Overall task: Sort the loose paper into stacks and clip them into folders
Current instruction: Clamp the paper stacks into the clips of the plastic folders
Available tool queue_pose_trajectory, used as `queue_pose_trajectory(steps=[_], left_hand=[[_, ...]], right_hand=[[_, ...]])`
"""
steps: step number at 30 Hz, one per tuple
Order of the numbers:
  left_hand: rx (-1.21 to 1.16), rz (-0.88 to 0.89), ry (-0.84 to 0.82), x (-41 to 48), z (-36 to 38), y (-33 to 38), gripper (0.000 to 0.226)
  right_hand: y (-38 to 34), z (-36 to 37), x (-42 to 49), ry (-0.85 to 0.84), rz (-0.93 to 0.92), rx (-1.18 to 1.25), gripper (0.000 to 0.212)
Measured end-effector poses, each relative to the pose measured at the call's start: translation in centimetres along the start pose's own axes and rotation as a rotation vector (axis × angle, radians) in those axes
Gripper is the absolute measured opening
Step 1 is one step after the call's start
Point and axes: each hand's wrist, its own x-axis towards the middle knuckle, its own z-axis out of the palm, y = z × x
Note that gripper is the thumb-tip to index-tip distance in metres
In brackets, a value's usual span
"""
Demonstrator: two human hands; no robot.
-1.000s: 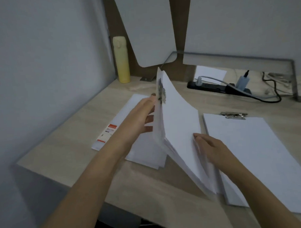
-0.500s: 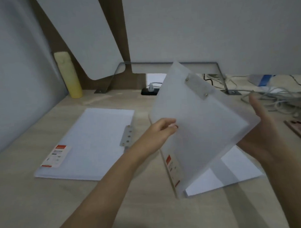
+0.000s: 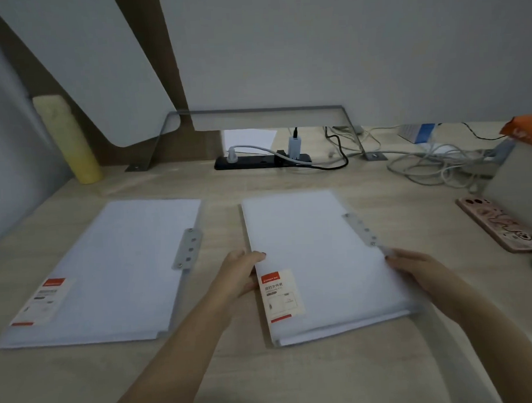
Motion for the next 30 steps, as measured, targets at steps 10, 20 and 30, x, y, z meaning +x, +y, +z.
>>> queue_pose_trajectory(steps=[10, 20, 30], left_hand=[[-0.066, 0.083, 0.004, -1.8, -0.2, -0.4, 0.028], [0.118, 0.324, 0.139, -5.0, -13.0, 4.5, 0.02], [0.323, 0.1, 0.311, -4.1, -27.1, 4.0, 0.031]], right_hand=[[0.5, 3.0, -0.1, 0.08, 0.003, -0.171, 0.029], [-3.0, 13.9, -0.1, -0.281, -0.07, 0.234, 0.03], [-4.2, 27.6, -0.4, -0.349, -0.102, 0.151, 0.023]])
